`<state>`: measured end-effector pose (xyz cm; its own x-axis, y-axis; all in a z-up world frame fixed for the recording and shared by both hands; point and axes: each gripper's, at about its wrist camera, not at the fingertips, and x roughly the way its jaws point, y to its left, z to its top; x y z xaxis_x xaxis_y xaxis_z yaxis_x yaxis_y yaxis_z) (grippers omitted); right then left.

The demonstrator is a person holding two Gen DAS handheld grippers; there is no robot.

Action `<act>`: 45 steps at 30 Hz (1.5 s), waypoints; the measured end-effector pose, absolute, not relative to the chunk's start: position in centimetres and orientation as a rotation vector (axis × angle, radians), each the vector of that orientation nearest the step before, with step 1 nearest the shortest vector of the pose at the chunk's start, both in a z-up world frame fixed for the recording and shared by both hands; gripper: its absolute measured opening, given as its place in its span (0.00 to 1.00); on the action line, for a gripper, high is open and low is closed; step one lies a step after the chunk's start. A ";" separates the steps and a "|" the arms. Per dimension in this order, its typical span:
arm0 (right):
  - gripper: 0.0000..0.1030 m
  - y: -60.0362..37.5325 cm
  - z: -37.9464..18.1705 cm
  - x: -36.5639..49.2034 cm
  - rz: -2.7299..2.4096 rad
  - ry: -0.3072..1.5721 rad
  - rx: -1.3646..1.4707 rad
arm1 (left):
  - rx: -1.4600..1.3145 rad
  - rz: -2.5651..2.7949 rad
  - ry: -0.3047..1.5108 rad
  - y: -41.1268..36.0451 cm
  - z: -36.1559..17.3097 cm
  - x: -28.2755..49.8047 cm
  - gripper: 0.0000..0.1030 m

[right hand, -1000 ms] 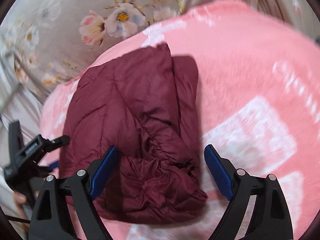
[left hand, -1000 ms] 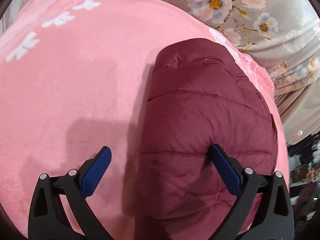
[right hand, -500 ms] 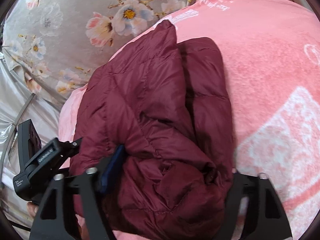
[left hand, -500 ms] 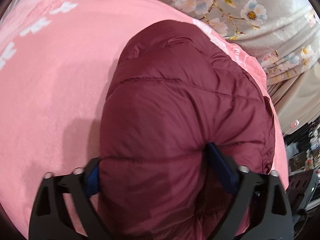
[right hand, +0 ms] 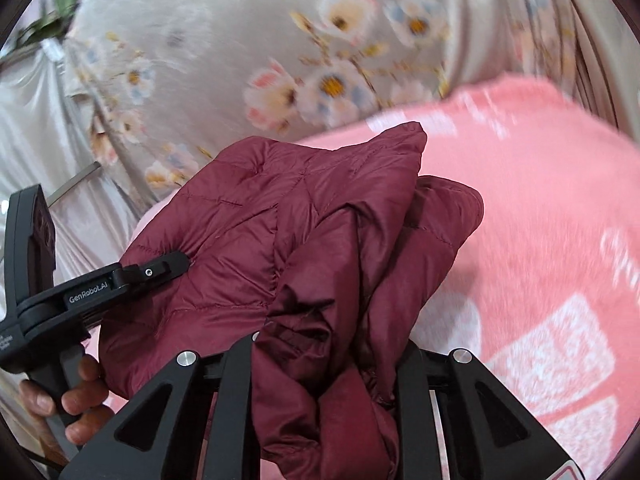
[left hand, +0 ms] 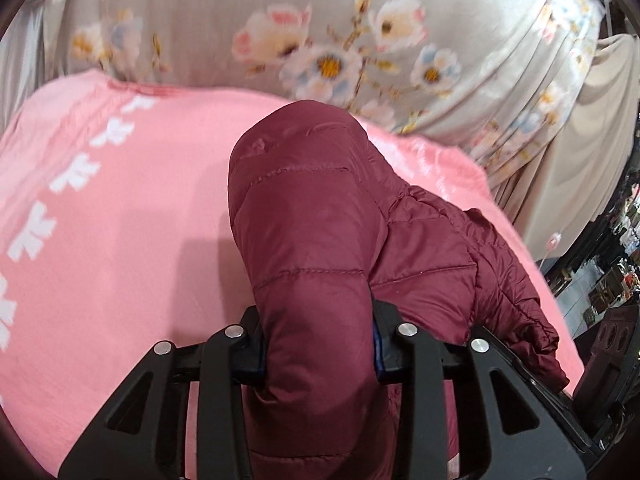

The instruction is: Fold large clothes

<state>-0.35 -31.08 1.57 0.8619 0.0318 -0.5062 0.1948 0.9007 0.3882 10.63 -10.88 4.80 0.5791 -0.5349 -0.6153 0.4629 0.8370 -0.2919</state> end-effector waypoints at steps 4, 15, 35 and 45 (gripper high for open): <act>0.17 -28.8 4.8 -0.6 -0.090 0.457 0.354 | -0.104 -0.598 0.662 -9.3 8.0 10.4 0.33; 0.17 -23.0 9.1 3.1 -0.073 0.327 0.211 | -0.065 -0.566 0.470 -4.9 13.3 12.1 0.33; 0.17 -17.4 7.1 13.7 -0.042 0.291 0.087 | -0.074 -0.530 0.371 1.3 9.9 21.7 0.34; 0.17 -15.9 3.4 17.6 -0.045 0.341 0.048 | -0.086 -0.537 0.398 2.5 5.7 25.8 0.34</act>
<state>17.59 -15.88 3.36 0.9414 -0.0363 -0.3354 0.0526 0.9978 0.0396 25.80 2.52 5.74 0.7848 -0.5139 -0.3463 0.4810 0.8575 -0.1825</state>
